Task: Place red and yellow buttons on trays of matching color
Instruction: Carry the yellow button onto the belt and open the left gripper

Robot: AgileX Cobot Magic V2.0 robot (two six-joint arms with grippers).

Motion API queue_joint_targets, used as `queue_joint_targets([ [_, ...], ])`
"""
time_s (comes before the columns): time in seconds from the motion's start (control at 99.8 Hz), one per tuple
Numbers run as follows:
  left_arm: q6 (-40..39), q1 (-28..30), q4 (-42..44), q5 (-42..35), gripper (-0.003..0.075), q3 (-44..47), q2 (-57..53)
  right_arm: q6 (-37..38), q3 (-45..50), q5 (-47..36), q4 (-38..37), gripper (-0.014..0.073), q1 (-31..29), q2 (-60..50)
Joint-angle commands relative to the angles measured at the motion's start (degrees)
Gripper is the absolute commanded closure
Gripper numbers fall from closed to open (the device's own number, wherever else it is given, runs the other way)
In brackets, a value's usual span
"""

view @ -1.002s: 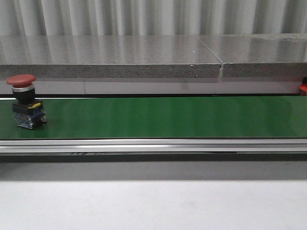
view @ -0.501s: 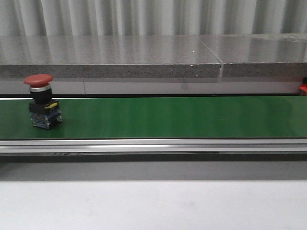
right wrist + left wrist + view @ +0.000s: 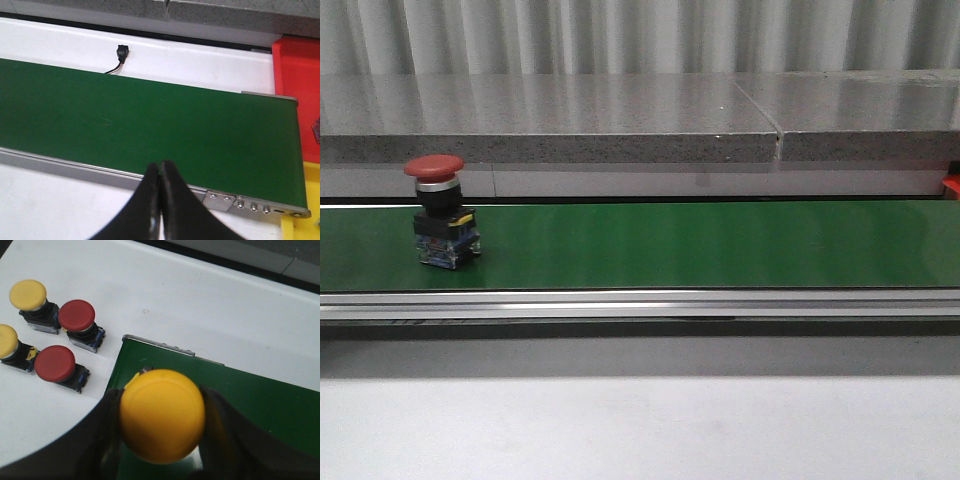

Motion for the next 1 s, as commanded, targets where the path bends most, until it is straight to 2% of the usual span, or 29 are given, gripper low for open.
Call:
queue_joint_targets([
  [0.0,-0.1,-0.5,-0.1,-2.9,0.0735,-0.8,-1.8,-0.4,-1.4,-4.0,0.3,0.0675,0.1,-0.4],
  [0.331,1.5,-0.5,-2.8,-2.2,0.0730,0.3,3.2,-0.4,-1.4,-4.0,0.3,0.0675,0.1,-0.4],
  [0.491,7.1,-0.5,-7.4,-1.7,0.0701,0.3,5.7,-0.4,-1.4,-4.0,0.3,0.0675,0.1,-0.4],
  [0.541,8.2,-0.5,-8.9,-1.5,0.0657,0.3,6.0,-0.4,-1.4,-4.0,0.3,0.0675,0.1,-0.4],
  [0.611,8.7,-0.5,-9.3,-1.2,0.0554,0.3,6.1,-0.4,-1.4,-4.0,0.3,0.0675,0.1,-0.4],
  [0.682,8.7,-0.5,-9.3,-1.0,0.0399,0.3,6.1,-0.4,-1.4,-4.0,0.3,0.0675,0.1,-0.4],
  [0.732,8.7,-0.5,-9.3,-0.8,0.0258,0.3,6.1,-0.4,-1.4,-4.0,0.3,0.0675,0.1,-0.4],
  [0.802,8.7,-0.5,-9.4,-0.8,0.0118,0.3,6.1,-0.4,-1.4,-4.0,0.3,0.0675,0.1,-0.4],
  [0.872,8.7,-0.9,-9.4,-0.8,0.0056,0.3,5.9,-0.4,-1.4,-4.0,0.3,0.0675,0.1,-0.4],
  [0.992,8.9,-2.5,-9.1,-1.9,0.0067,0.1,3.7,-0.4,-1.4,-4.0,0.3,0.0675,0.1,-0.4],
])
